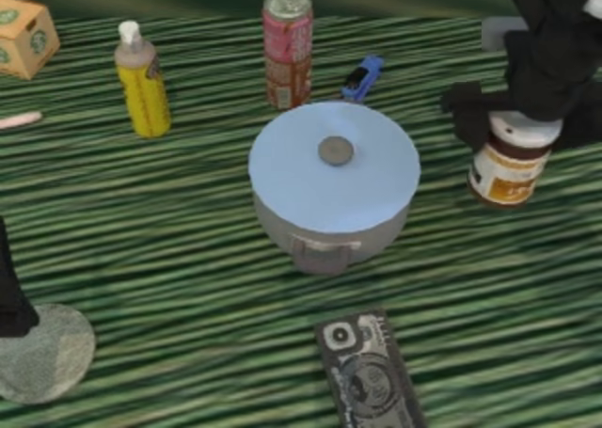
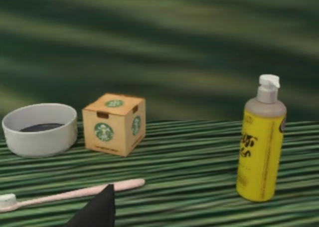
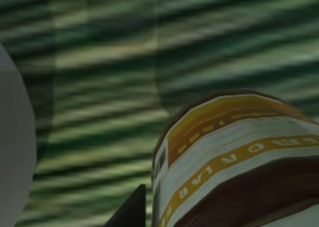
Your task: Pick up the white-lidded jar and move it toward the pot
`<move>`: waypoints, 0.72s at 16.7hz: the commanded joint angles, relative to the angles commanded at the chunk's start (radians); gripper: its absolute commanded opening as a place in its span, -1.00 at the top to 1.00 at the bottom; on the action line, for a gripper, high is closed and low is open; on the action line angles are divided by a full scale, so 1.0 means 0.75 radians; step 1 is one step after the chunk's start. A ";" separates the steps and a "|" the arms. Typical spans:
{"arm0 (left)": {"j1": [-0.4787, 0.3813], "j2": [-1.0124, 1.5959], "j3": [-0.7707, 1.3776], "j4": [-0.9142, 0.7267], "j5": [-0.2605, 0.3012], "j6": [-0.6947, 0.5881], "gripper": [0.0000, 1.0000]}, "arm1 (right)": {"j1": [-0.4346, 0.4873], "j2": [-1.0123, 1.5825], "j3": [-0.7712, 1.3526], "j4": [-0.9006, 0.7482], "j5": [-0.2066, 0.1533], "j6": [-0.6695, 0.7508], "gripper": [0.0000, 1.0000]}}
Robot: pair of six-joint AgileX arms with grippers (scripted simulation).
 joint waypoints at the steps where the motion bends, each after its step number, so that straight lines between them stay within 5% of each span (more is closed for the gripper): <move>1: 0.000 0.000 0.000 0.000 0.000 0.000 -1.00 | 0.004 -0.001 -0.005 0.003 0.002 0.009 1.00; 12: 0.000 0.000 0.000 0.000 0.000 0.000 -1.00 | 0.000 0.075 -0.132 0.214 0.003 0.008 1.00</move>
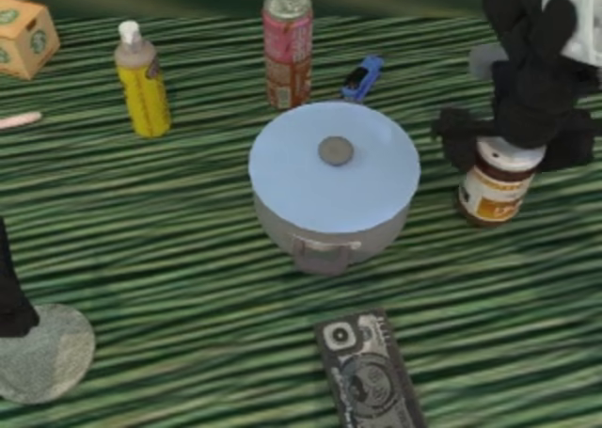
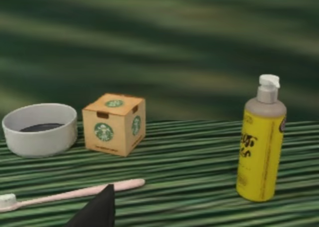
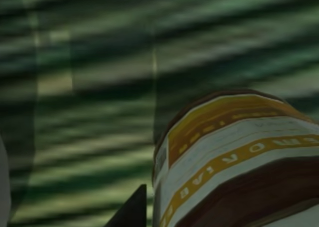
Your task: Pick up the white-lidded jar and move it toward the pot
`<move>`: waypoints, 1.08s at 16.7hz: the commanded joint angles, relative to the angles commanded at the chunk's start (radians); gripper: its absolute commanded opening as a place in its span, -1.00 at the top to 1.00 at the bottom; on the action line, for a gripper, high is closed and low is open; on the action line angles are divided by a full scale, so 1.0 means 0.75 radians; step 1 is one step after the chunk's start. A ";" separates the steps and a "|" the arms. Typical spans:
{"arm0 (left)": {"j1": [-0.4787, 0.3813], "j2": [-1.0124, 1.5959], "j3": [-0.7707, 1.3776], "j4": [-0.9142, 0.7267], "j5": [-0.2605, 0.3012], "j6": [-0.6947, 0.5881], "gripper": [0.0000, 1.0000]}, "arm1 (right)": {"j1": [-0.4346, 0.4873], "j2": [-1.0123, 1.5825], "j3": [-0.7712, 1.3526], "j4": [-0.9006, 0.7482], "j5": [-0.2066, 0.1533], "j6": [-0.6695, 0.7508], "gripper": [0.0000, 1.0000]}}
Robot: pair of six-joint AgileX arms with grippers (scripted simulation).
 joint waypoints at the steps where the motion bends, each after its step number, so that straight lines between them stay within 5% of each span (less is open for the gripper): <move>1: 0.000 0.000 0.000 0.000 0.000 0.000 -1.00 | 0.001 0.009 -0.013 0.014 -0.001 0.000 1.00; 4: 0.000 0.000 0.000 0.000 0.000 0.000 -1.00 | 0.001 0.010 -0.015 0.016 -0.001 -0.001 1.00; 17: 0.000 0.000 0.000 0.000 0.000 0.000 -1.00 | 0.001 0.010 -0.015 0.016 -0.001 -0.001 -0.96; 18: 0.000 0.000 0.000 0.000 0.000 0.000 -1.00 | 0.001 0.010 -0.015 0.016 -0.001 -0.001 -1.00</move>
